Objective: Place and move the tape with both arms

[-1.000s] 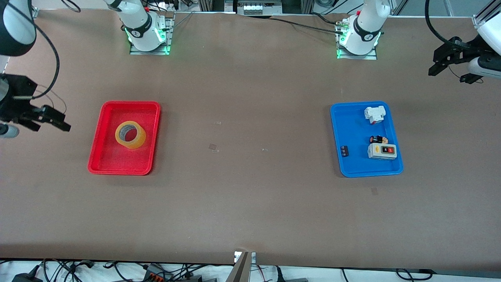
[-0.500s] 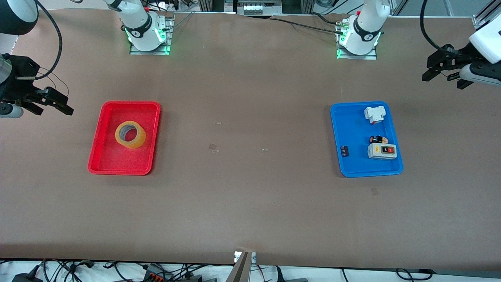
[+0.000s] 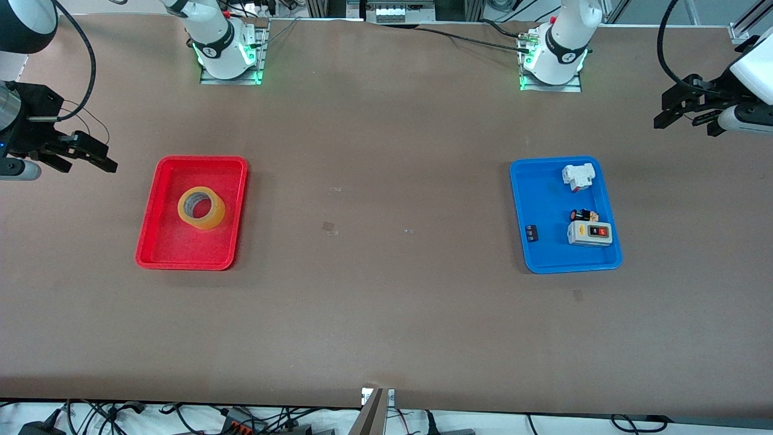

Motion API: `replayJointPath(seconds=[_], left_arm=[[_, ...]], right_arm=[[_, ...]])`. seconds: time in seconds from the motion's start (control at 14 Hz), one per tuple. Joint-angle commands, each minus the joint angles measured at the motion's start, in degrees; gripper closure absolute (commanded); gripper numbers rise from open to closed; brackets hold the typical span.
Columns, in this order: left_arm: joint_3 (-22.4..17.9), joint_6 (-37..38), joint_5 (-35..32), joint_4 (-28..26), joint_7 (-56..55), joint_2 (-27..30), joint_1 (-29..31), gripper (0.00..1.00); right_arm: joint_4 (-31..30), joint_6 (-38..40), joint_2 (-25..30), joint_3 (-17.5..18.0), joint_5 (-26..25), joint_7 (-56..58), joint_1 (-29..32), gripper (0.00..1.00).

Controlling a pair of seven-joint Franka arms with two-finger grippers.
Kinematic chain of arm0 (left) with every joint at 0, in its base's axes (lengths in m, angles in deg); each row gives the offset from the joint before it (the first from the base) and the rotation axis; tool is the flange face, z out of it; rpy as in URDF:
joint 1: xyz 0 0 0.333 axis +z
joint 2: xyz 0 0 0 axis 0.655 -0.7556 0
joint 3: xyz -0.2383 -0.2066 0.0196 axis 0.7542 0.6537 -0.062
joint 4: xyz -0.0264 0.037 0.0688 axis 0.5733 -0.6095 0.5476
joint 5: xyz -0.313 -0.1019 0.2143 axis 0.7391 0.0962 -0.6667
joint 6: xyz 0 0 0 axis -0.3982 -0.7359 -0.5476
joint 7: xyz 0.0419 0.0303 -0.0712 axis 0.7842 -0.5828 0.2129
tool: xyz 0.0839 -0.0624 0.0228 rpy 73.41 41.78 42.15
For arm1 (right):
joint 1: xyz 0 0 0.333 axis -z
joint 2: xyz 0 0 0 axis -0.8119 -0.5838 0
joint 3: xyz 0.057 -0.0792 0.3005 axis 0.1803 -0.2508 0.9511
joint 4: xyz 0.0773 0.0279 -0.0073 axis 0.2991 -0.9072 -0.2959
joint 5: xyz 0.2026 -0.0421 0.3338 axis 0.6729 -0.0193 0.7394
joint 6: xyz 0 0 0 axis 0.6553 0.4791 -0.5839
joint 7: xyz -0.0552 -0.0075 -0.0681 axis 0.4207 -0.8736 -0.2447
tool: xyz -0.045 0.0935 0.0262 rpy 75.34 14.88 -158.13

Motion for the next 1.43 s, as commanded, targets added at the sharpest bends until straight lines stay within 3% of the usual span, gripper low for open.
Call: replayJointPath(seconds=[0.0,0.36,1.36], left_arm=[[-0.71,-2.31,0.26,-0.93,-1.28,1.15,-0.73,0.0],[-4.31,-3.99,2.81,-0.93,-1.38,-1.22,-0.73,0.0],[-3.7,-3.64,2.11,-0.85,-0.93,-1.58,-0.73,0.0]], right_arm=[[-0.38,0.01,1.69,0.51,1.1,1.57,1.22,0.0],[-0.9,0.71,2.66,0.52,0.4,1.93,1.13,0.0],[-0.82,3.61,4.42,0.43,0.31,1.93,0.87,0.0]])
